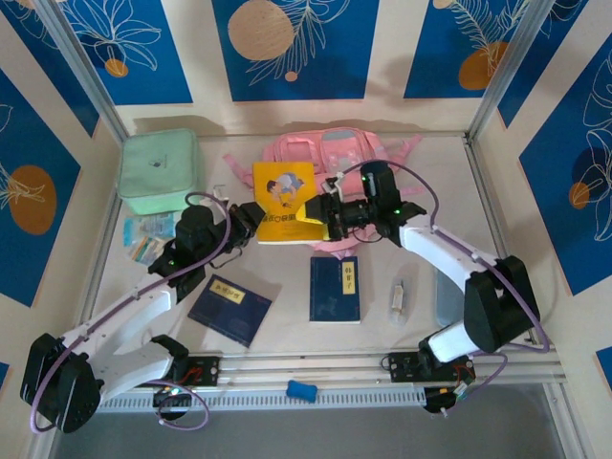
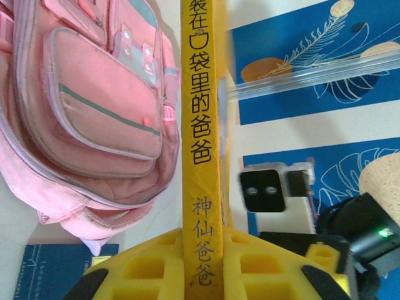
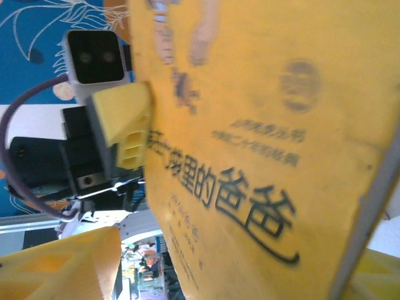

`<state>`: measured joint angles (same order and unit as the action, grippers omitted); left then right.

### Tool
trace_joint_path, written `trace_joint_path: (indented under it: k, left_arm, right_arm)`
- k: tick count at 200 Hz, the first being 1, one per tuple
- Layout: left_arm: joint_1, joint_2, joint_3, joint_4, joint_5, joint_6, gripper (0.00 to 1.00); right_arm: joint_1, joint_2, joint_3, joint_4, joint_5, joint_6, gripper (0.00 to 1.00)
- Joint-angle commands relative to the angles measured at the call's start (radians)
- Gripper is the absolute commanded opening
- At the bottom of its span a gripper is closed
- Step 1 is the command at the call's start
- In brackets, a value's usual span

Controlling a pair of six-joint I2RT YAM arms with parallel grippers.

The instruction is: Pack the student bag

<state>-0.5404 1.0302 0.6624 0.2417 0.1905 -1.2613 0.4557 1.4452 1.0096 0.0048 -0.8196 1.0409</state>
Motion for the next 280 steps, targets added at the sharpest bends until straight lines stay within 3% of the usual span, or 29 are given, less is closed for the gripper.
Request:
trace_joint_path:
  k: [1,79,86,105,127,156,203,244,280]
  left_arm:
    - [-0.006,0.015,0.051,-0.035,-0.037,0.073,0.0]
    - [-0.057,0.078,0.058,-0.08,-0.036,0.132,0.0]
    - [-0.061,0.085,0.065,-0.098,-0.036,0.133,0.01]
    - [-0.067,0.103,0.095,-0.138,-0.021,0.191,0.26]
    - [-0.068,0.109,0.166,-0.269,-0.053,0.345,0.34]
    - [-0.109,0.151,0.313,-0.478,-0.092,0.645,0.48]
    - [-0.196,0.323,0.502,-0.564,-0.083,1.038,0.59]
    - [-0.206,0.517,0.639,-0.597,0.016,1.266,0.64]
    - [-0.217,0.701,0.733,-0.593,-0.011,1.431,0.67]
  right_arm:
    - [-0.015,-0.04,-0.003,-0.018,-0.042,-0.018,0.56]
    - [-0.047,-0.033,0.057,-0.248,-0.031,-0.184,0.0]
    - [-0.053,-0.035,0.062,-0.273,-0.027,-0.197,0.0]
    - [-0.078,-0.047,0.091,-0.367,-0.022,-0.247,0.0]
    - [-0.111,-0.094,0.139,-0.525,0.042,-0.355,0.0]
    - [-0.204,-0.175,0.158,-0.672,0.125,-0.422,0.0]
    - [-0.338,-0.264,0.168,-0.837,0.229,-0.484,0.0]
    - [-0.478,-0.363,0.105,-0.863,0.303,-0.454,0.0]
    - [-0.57,-0.361,0.093,-0.885,0.315,-0.449,0.0]
